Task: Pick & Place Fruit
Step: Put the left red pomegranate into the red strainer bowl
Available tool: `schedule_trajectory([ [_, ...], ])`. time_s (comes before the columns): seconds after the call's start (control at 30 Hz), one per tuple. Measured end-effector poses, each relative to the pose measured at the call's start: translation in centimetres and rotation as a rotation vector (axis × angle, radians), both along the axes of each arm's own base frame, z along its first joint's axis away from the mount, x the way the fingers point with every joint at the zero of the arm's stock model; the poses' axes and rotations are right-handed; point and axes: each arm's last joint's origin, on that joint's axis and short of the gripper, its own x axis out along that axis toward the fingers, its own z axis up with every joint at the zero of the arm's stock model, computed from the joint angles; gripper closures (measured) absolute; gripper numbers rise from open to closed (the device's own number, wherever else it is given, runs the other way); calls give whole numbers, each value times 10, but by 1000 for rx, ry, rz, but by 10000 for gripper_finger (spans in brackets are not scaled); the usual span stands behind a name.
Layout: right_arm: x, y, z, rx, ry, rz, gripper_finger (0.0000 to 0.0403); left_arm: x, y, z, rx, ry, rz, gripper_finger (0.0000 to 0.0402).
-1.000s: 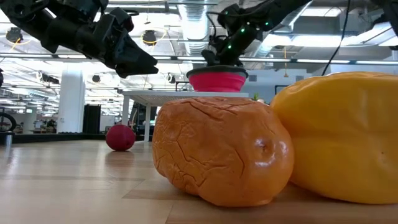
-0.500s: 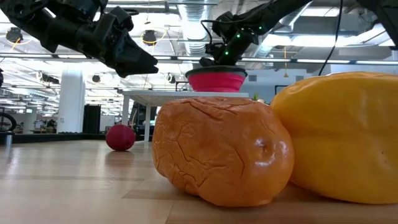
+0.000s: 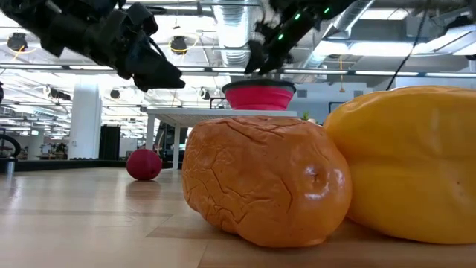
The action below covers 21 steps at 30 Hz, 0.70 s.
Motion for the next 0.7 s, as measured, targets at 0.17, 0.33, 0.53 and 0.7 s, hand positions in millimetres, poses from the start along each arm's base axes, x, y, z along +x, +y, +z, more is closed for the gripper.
schedule_trajectory([
  [0.17, -29, 47, -2, -19, -39, 135, 93, -2, -13, 20, 65, 226, 34, 189],
  [0.33, -59, 112, -37, -39, -145, 315, 99, -4, -22, 36, 41, 328, -42, 177],
  [0.53, -82, 187, -70, -47, -368, 532, 100, 0, -26, 27, -16, 393, -115, 119],
  [0.7, -89, 212, -87, -13, -433, 480, 100, 6, -26, 5, 12, 490, -136, 85],
])
